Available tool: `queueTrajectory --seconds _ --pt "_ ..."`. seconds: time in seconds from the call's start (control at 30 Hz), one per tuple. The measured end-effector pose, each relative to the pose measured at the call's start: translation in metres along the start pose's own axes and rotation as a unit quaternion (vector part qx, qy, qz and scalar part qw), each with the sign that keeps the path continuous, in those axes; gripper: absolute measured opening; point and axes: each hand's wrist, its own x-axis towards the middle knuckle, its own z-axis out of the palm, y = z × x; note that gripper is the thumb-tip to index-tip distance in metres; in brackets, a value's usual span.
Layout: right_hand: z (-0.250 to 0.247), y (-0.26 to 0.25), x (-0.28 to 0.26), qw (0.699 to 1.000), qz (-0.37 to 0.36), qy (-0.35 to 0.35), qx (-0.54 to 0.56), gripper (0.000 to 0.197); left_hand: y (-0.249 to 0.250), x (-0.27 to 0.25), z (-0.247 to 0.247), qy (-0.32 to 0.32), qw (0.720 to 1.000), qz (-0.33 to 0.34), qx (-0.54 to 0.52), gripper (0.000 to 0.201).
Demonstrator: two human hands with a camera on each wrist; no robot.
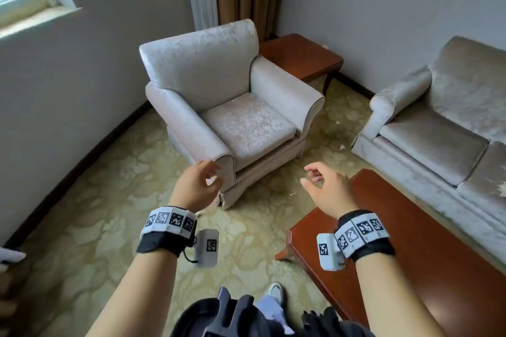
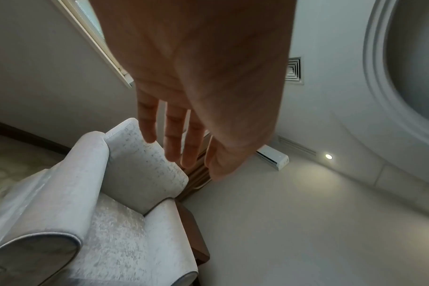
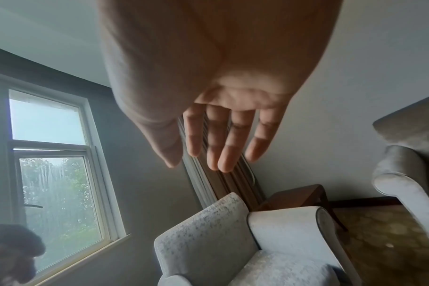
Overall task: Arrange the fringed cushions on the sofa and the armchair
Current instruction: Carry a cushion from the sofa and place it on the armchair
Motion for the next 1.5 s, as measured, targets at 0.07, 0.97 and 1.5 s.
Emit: queueTrajectory --seconds 0.07,0.97,1.5 --pt "0.002 0.004 0.03 1.0 0.013 0.006 0.009 0.02 -0.004 0.021 0.003 0.032 0.999 -0.027 -0.004 0.016" --pt "0.046 0.009 0.403 0.995 0.049 0.029 0.077 0.026 -0.049 0.436 0.023 -0.057 0.998 0.039 0.014 0.016" --pt "-0.099 0.175 0.457 0.945 0.208 0.235 0.088 0.026 0.124 0.649 0.186 -0.211 0.953 0.214 -0.042 0.02"
